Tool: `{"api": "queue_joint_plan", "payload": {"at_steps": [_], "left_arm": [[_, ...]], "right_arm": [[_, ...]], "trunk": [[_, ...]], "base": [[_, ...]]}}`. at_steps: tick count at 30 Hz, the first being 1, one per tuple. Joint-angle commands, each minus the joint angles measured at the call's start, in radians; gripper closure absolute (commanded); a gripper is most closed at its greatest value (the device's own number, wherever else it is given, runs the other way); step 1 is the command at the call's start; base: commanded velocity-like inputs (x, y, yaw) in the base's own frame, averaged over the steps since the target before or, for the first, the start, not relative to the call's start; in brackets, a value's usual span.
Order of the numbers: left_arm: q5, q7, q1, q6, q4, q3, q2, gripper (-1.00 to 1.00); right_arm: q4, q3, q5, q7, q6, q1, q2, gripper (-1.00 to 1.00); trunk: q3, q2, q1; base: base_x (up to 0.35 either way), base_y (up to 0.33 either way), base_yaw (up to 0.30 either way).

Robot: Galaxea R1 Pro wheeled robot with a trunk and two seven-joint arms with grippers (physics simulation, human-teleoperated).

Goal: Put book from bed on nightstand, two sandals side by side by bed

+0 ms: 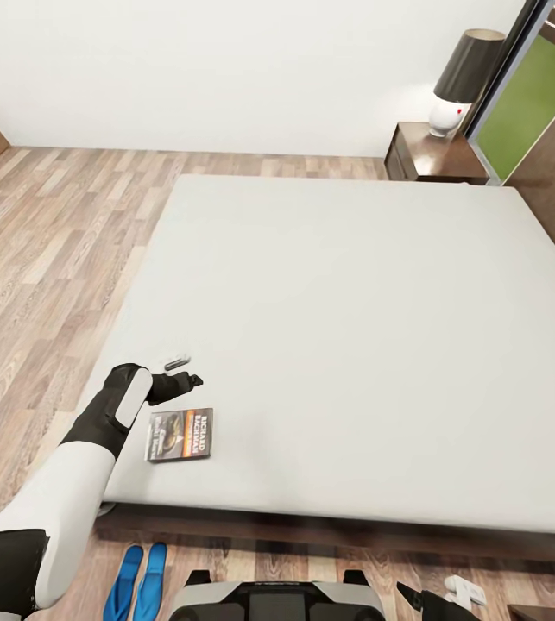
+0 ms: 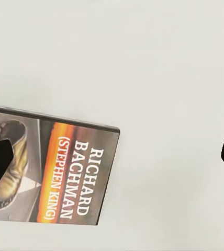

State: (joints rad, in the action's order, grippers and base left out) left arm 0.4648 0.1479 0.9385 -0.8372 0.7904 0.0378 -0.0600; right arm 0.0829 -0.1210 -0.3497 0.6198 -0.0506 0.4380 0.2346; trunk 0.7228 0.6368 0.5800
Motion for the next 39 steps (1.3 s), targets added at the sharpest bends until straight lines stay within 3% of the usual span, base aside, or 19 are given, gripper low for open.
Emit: {"api": "queue_joint_plan", "payload": {"at_steps": [1,34,39], "left_arm": [[0.011,0.009,0.000,-0.004,0.001,0.001,0.000,-1.00],[0.011,0.009,0.001,0.002,-0.005,0.003,0.000,-1.00],[0.010,0.010,0.001,0.032,-0.005,0.005,-0.001,-1.00]], "right_arm": [[-0.002,-0.008,0.006,0.005,-0.003,0.001,0.000,-1.00],[-0.001,-0.008,0.006,0.006,-0.003,0.001,0.000,-1.00],[0.000,-0.008,0.006,0.006,-0.002,0.001,0.001,-1.00]], "trunk": [[0.004,0.008,0.004],[0.107,0.239,0.131],[0.107,0.239,0.131]], "base": [[0.000,0.000,0.000],[0.000,0.000,0.000],[0.000,0.000,0.000]]}}
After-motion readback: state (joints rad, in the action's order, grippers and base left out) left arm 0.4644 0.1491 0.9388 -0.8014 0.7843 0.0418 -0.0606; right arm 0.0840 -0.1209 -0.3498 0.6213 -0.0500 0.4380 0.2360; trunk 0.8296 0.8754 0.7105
